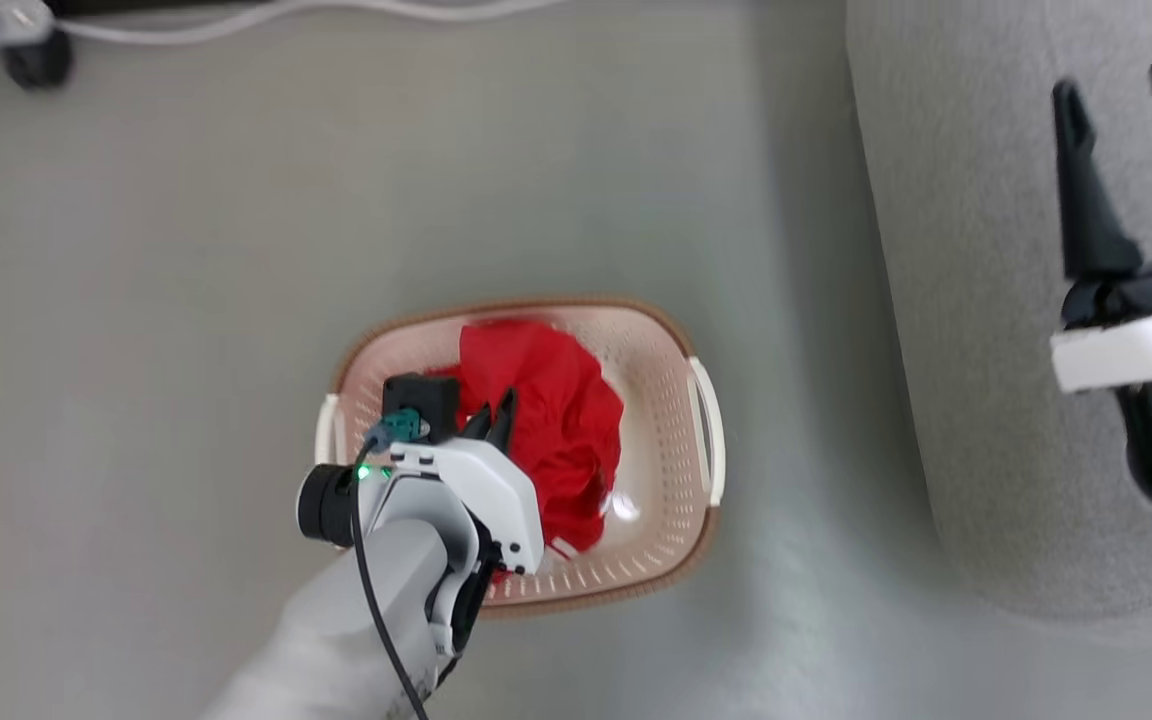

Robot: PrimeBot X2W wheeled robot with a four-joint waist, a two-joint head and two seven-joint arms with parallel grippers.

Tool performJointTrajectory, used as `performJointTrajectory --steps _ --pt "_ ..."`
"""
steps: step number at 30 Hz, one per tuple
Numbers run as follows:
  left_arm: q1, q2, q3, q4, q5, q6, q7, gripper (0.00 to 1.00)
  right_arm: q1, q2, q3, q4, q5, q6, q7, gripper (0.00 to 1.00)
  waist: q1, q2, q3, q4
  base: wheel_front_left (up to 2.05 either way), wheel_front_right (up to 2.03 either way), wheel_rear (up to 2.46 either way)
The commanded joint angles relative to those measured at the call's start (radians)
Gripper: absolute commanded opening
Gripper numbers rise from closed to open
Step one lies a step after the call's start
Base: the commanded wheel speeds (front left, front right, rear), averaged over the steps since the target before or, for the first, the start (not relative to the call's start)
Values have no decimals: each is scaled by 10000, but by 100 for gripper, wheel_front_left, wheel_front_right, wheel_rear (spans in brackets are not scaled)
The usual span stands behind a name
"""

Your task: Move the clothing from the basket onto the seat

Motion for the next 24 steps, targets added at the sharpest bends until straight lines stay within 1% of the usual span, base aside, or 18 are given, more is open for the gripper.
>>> performJointTrajectory --steps 1,7,15,20,24 --pt "122 54 313 -210 194 45 -133 0 335 -77 106 -154 -57 42 -59 100 0 0 -646 295 0 0 0" --pt "1090 54 2074 -1052 2136 -63 -134 0 977 112 152 349 -267 42 -59 100 0 0 -1729 574 0 0 0" --pt "2073 54 4235 -2585 4604 -526 -135 0 1647 485 108 860 -536 42 -59 100 0 0 -2867 805 0 0 0" --pt "2208 54 5002 -3568 5721 -786 -135 0 1939 625 73 1104 -649 42 -59 100 0 0 -3338 883 0 0 0" --pt "1994 54 5370 -4301 6260 -958 -135 0 2084 666 76 1232 -730 42 -59 100 0 0 -3540 890 0 0 0"
